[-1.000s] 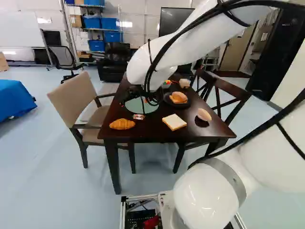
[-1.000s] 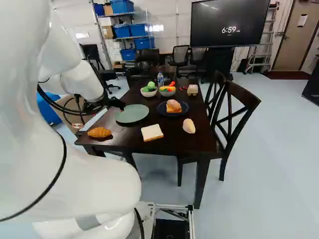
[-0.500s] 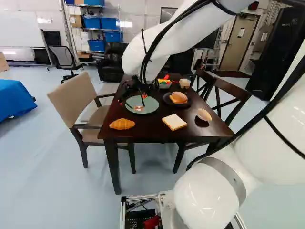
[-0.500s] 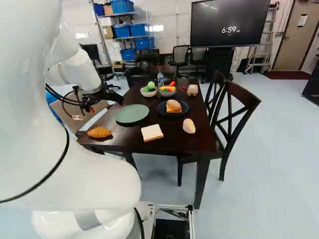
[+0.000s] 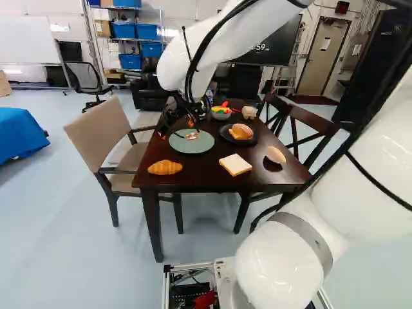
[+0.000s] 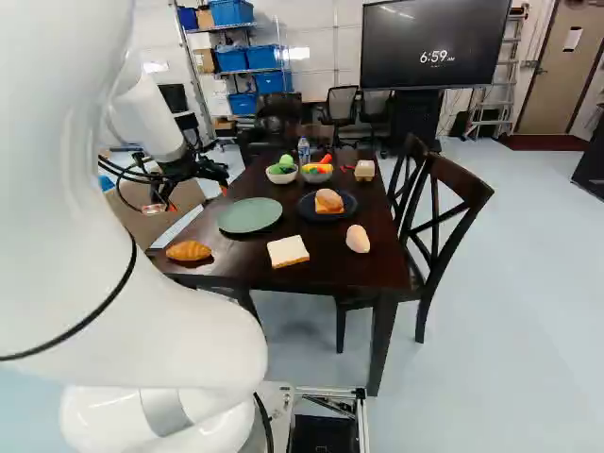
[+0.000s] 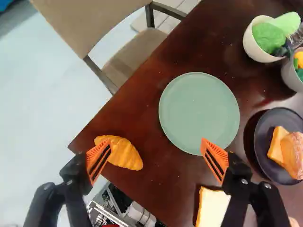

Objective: Move the croissant to the empty plate

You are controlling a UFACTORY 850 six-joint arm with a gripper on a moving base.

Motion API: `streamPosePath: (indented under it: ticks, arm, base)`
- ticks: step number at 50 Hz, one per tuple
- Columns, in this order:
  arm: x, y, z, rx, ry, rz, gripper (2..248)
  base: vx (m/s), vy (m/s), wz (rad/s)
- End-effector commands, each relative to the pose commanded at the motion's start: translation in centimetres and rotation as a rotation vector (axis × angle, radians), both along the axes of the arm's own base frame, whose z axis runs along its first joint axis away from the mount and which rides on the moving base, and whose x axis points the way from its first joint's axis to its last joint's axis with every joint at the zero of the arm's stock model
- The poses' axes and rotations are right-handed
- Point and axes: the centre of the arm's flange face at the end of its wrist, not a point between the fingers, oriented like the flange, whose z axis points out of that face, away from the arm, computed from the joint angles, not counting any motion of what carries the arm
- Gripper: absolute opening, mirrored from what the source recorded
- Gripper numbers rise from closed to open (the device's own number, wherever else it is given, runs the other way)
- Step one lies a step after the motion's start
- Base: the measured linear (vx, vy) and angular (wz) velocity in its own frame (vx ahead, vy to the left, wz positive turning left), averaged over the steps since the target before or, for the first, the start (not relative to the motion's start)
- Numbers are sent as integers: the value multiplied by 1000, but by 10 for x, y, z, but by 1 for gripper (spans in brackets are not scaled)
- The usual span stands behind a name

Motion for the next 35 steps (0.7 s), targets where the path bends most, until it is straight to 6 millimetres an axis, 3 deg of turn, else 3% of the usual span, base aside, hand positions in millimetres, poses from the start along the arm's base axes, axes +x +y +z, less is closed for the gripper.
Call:
streamPosePath:
  ticks: [21, 35]
  arm:
    - [30, 24, 0, -146, 52, 208, 247]
    - [39, 31, -3, -240, 111, 343, 247]
  base:
    - [0, 0, 0]
    - [0, 0, 0]
